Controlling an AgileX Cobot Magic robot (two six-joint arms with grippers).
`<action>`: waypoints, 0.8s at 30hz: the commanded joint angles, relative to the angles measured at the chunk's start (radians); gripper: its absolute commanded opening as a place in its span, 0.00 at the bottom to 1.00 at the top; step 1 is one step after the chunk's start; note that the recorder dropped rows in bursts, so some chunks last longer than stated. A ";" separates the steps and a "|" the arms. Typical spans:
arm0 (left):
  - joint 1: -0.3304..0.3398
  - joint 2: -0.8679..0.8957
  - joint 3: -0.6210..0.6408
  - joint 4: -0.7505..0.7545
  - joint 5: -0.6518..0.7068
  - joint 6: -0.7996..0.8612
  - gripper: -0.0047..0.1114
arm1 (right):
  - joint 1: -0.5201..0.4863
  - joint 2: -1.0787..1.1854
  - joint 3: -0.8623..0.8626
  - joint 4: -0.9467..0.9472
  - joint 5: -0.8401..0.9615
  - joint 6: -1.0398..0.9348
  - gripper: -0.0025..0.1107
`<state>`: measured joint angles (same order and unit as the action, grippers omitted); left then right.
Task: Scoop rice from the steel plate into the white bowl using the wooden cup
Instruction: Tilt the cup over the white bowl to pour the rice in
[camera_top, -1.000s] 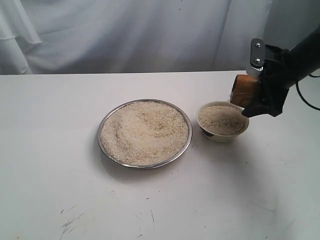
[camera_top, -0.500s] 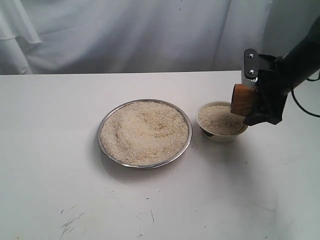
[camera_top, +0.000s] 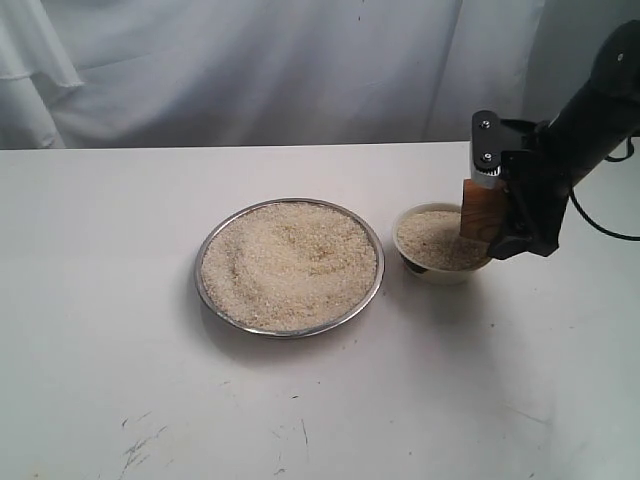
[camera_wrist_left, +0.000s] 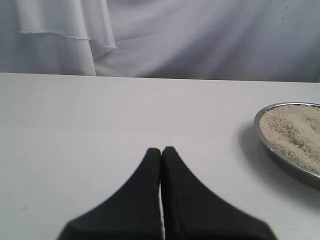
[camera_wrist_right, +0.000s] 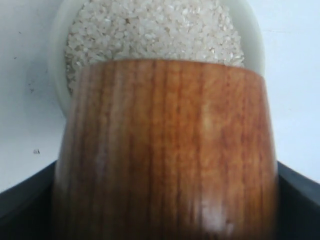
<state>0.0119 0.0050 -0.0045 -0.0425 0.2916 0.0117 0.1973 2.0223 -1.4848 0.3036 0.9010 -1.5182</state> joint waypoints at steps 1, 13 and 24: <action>-0.002 -0.005 0.005 -0.001 -0.006 -0.003 0.04 | 0.000 -0.031 0.005 0.002 -0.011 0.030 0.02; -0.002 -0.005 0.005 -0.001 -0.006 -0.003 0.04 | 0.074 -0.047 0.005 -0.170 -0.015 0.190 0.02; -0.002 -0.005 0.005 -0.001 -0.006 -0.003 0.04 | 0.143 -0.058 0.005 -0.318 -0.012 0.318 0.02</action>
<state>0.0119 0.0050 -0.0045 -0.0425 0.2916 0.0117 0.3314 1.9800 -1.4844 0.0157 0.8947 -1.2269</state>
